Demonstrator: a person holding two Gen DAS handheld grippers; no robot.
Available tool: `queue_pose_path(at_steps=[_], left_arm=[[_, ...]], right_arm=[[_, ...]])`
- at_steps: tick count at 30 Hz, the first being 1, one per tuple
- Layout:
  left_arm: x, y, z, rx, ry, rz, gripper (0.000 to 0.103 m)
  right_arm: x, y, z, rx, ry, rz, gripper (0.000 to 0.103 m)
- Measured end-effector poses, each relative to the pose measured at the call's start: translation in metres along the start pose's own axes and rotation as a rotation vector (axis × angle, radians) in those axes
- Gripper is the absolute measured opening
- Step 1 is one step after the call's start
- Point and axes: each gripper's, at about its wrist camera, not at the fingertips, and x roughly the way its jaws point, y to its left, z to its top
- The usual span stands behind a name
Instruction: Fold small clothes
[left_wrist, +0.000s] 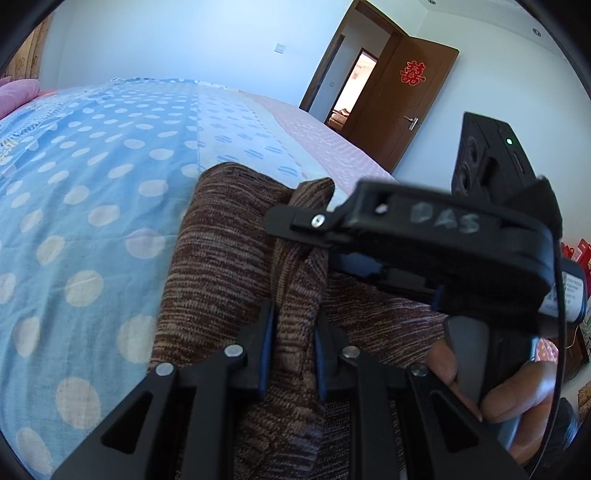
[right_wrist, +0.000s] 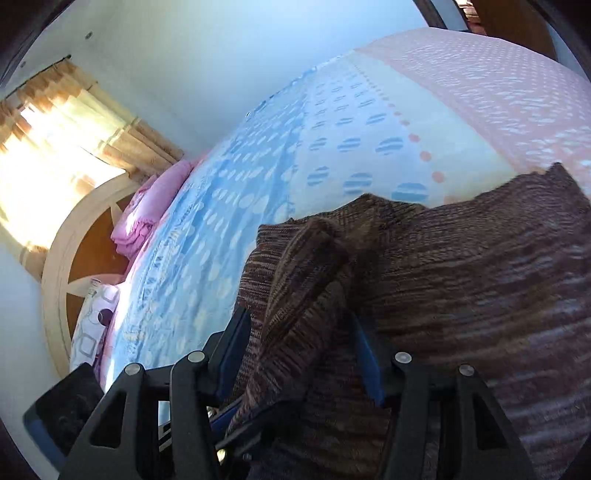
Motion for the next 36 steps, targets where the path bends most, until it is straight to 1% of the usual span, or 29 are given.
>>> queue_pose_path(at_steps=[1,2,3,5,7,9,11,13,16,20,22,24,26,28,30,32,33,34,35,36], left_arm=[[0.0,0.0,0.0,-0.001,0.001,-0.003,0.023],[0.0,0.0,0.0,-0.003,0.001,-0.006,0.02],[-0.001,0.001,0.001,-0.006,0.001,-0.01,0.02],[-0.003,-0.001,0.002,-0.007,0.002,-0.01,0.017],[-0.007,-0.006,0.004,0.001,0.004,-0.005,0.017],[-0.012,-0.014,0.008,-0.01,0.005,-0.017,0.017],[-0.017,-0.026,0.013,0.002,0.004,-0.025,0.017],[-0.02,-0.046,0.018,0.033,0.001,-0.03,0.017],[-0.017,-0.076,0.026,0.058,0.004,-0.067,0.017],[-0.002,-0.111,0.033,0.071,0.015,-0.101,0.017],[0.009,-0.13,0.034,0.074,0.028,-0.116,0.016],[0.023,-0.146,0.032,0.079,0.04,-0.115,0.017],[0.045,-0.16,0.024,0.079,0.08,-0.116,0.016],[0.062,-0.165,0.014,0.072,0.12,-0.123,0.016],[0.076,-0.168,0.003,0.07,0.156,-0.144,0.015],[0.076,-0.171,-0.003,0.093,0.138,-0.136,0.014],[0.073,-0.171,-0.004,0.107,0.134,-0.137,0.015],[0.069,-0.171,-0.003,0.115,0.14,-0.141,0.02],[0.064,-0.168,-0.003,0.12,0.157,-0.155,0.027],[0.058,-0.165,-0.003,0.12,0.173,-0.165,0.032]], right_arm=[[0.003,0.002,-0.001,-0.017,-0.006,-0.003,0.029],[0.002,0.003,-0.002,-0.037,-0.007,-0.032,0.018],[0.001,0.002,-0.004,-0.053,-0.009,-0.052,0.018],[0.004,0.008,-0.002,-0.067,-0.029,-0.061,0.017],[-0.005,0.011,-0.003,-0.103,-0.044,-0.068,0.016],[-0.018,0.015,-0.001,-0.145,-0.052,-0.072,0.016],[-0.03,0.021,0.003,-0.194,-0.059,-0.08,0.016],[-0.043,0.024,0.01,-0.247,-0.065,-0.089,0.016],[-0.067,0.023,0.022,-0.32,-0.071,-0.107,0.016],[-0.095,0.009,0.039,-0.387,-0.076,-0.142,0.016],[-0.104,-0.005,0.046,-0.415,-0.071,-0.171,0.016],[-0.11,-0.024,0.053,-0.419,-0.053,-0.189,0.016],[-0.109,-0.041,0.057,-0.423,-0.033,-0.214,0.016],[-0.104,-0.063,0.057,-0.426,-0.005,-0.254,0.016],[-0.093,-0.087,0.054,-0.4,0.029,-0.288,0.016],[-0.081,-0.11,0.048,-0.351,0.052,-0.298,0.016],[-0.077,-0.119,0.046,-0.323,0.05,-0.29,0.017],[-0.077,-0.128,0.044,-0.286,0.021,-0.264,0.018],[-0.079,-0.134,0.044,-0.246,-0.004,-0.241,0.023],[-0.081,-0.139,0.045,-0.21,-0.017,-0.225,0.024]])
